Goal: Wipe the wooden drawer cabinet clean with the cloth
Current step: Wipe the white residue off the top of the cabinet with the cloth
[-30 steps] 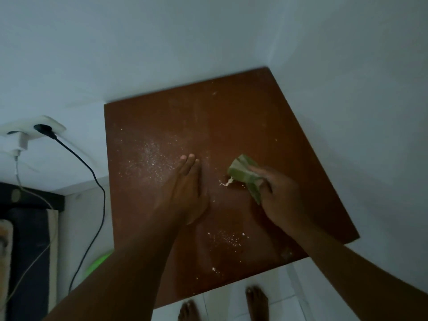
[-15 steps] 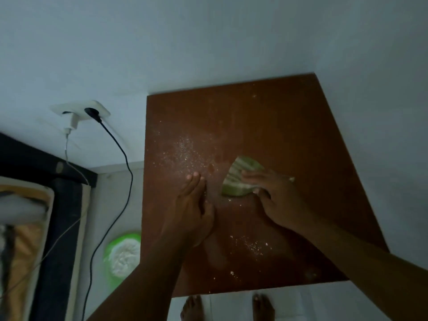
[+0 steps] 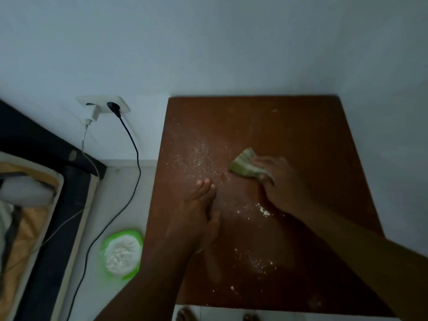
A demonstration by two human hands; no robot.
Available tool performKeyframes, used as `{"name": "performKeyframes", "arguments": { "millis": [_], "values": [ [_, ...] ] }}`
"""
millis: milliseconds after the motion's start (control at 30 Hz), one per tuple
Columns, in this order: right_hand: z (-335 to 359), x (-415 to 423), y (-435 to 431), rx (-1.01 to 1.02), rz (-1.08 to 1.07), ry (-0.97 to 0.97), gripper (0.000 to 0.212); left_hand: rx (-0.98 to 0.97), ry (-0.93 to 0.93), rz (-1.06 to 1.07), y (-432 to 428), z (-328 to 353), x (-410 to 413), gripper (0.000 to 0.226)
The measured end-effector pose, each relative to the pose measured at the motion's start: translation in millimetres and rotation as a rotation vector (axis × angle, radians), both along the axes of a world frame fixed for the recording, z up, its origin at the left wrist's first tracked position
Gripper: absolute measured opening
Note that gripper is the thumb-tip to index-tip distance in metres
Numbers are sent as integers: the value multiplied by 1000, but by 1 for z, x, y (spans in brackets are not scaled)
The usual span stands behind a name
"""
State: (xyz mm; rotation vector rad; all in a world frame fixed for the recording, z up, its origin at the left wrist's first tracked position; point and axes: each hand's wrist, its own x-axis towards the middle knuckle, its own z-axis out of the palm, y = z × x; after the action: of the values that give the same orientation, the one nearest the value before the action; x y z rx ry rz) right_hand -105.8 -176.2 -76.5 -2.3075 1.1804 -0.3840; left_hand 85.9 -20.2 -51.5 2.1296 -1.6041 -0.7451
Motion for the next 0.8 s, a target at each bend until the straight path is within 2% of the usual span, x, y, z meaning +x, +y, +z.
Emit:
{"name": "performKeyframes", "arguments": {
  "millis": [100, 167, 233, 300, 400, 467, 567, 700, 800],
  "values": [
    [12, -2, 40, 112, 197, -14, 41, 14, 31, 8, 0, 2, 1, 69],
    [24, -1, 28, 119, 216, -36, 34, 14, 57, 15, 2, 1, 1, 70],
    [37, 4, -15, 63, 77, -145, 35, -5, 67, 25, 2, -1, 0, 71],
    [48, 11, -77, -30, -103, -157, 35, -12, 70, 20, 5, -2, -1, 69],
    [37, 17, -159, -116, -176, 16, 39, -26, 61, 3, 6, -3, 1, 71],
    [9, 26, -174, -158, -155, 94, 44, -32, 51, 4, 6, -6, 1, 72],
    [-8, 60, -145, -177, -28, 29, 43, -55, 68, 35, 8, -8, 0, 70],
    [4, 52, -63, 10, 243, -66, 45, -41, 81, 73, 7, -5, -4, 70],
    [15, 26, -31, 153, 286, -38, 47, -12, 78, 43, 4, 1, 0, 70]
  ]
}}
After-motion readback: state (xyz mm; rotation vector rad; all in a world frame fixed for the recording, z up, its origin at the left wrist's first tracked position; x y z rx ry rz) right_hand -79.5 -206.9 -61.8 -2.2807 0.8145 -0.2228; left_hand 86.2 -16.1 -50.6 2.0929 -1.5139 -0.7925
